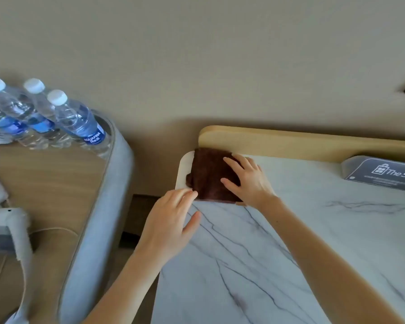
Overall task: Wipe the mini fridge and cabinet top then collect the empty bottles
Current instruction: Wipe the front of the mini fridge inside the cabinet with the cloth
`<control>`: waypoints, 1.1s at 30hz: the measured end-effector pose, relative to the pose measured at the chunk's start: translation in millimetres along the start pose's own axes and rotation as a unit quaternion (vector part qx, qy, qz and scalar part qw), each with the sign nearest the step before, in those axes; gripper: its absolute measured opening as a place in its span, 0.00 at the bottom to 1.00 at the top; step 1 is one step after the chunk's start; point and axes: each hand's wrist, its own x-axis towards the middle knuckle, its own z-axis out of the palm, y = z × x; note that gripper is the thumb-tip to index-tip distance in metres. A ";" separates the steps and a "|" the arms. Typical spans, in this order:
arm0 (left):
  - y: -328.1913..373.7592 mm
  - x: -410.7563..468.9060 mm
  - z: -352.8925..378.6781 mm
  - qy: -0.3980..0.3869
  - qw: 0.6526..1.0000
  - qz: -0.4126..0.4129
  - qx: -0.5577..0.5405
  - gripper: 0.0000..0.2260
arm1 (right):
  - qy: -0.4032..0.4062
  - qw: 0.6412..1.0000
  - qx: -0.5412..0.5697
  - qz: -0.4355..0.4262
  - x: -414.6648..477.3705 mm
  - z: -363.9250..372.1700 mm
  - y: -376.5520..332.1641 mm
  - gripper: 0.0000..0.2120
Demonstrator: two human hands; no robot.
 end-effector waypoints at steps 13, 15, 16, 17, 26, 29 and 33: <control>5.1 -3.5 16.4 -0.009 1.000 -0.021 0.002 0.21 | -0.044 0.989 0.123 0.065 -4.9 5.1 0.6 0.26; 9.2 -10.2 13.1 -0.010 1.000 -0.015 0.003 0.21 | -0.046 0.977 0.189 0.087 -16.8 3.9 -4.9 0.25; 11.6 -15.1 10.8 -0.012 1.000 -0.014 0.005 0.21 | -0.043 0.968 0.226 0.099 -25.1 2.8 -9.1 0.25; 14.0 -20.5 8.5 -0.011 1.000 -0.010 0.008 0.21 | -0.034 0.959 0.258 0.110 -34.8 2.0 -14.0 0.25; 34.9 -81.4 -20.2 0.025 0.999 -0.002 0.021 0.20 | 0.064 0.911 0.383 0.142 -137.5 -14.8 -66.5 0.21; 41.7 -100.8 -32.2 0.038 0.999 0.006 0.035 0.20 | 0.090 0.899 0.404 0.142 -168.3 -28.9 -85.6 0.22; 54.6 -122.9 -48.2 0.069 0.997 0.024 0.036 0.21 | 0.109 0.906 0.395 0.108 -199.9 -45.9 -100.3 0.23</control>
